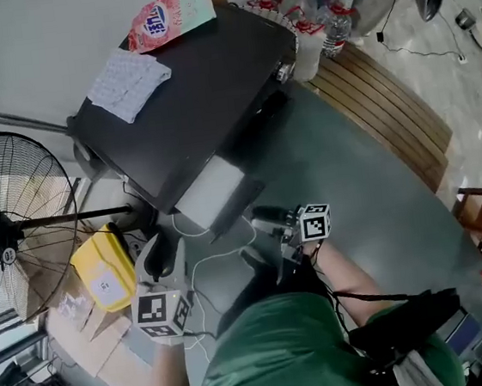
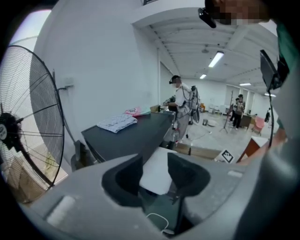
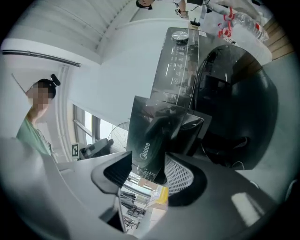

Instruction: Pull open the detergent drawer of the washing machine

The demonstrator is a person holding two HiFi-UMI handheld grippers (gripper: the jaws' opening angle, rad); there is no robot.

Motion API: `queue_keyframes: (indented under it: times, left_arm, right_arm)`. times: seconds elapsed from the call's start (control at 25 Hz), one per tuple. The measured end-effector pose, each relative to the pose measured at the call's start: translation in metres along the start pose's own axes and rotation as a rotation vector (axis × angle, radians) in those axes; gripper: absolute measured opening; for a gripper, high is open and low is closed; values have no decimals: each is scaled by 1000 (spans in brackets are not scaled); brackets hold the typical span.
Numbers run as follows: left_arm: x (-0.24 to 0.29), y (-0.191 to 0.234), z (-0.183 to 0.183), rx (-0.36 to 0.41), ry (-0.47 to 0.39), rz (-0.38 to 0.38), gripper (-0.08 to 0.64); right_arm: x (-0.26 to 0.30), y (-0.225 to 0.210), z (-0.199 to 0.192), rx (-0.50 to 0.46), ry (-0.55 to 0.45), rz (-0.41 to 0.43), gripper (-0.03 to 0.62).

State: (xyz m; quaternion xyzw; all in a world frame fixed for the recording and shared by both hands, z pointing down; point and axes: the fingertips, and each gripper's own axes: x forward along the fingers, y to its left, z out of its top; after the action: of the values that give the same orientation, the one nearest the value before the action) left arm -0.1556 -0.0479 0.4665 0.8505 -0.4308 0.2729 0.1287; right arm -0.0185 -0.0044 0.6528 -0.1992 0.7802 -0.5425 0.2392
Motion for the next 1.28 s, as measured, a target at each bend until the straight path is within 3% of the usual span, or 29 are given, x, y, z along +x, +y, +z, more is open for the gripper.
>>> queue_keyframes:
  times: [0.24, 0.44, 0.68, 0.84, 1.12, 1.28]
  left_arm:
    - [-5, 0, 8, -4, -40, -15, 161]
    - [-13, 6, 22, -25, -95, -7, 161]
    - [-32, 27, 37, -60, -161, 30, 161]
    - [-47, 44, 45, -80, -193, 61, 161]
    - [-70, 67, 63, -104, -278, 112, 156]
    - [-83, 83, 80, -114, -333, 137, 156]
  right_arm:
    - [-8, 20, -3, -80, 24, -56, 216]
    - [-5, 61, 23, -185, 29, -103, 216]
    - [16, 123, 70, -466, 57, -229, 215]
    - [38, 174, 99, -619, 8, -260, 136]
    - [72, 252, 137, -873, -64, -368, 133]
    - [89, 295, 151, -1023, -116, -374, 133]
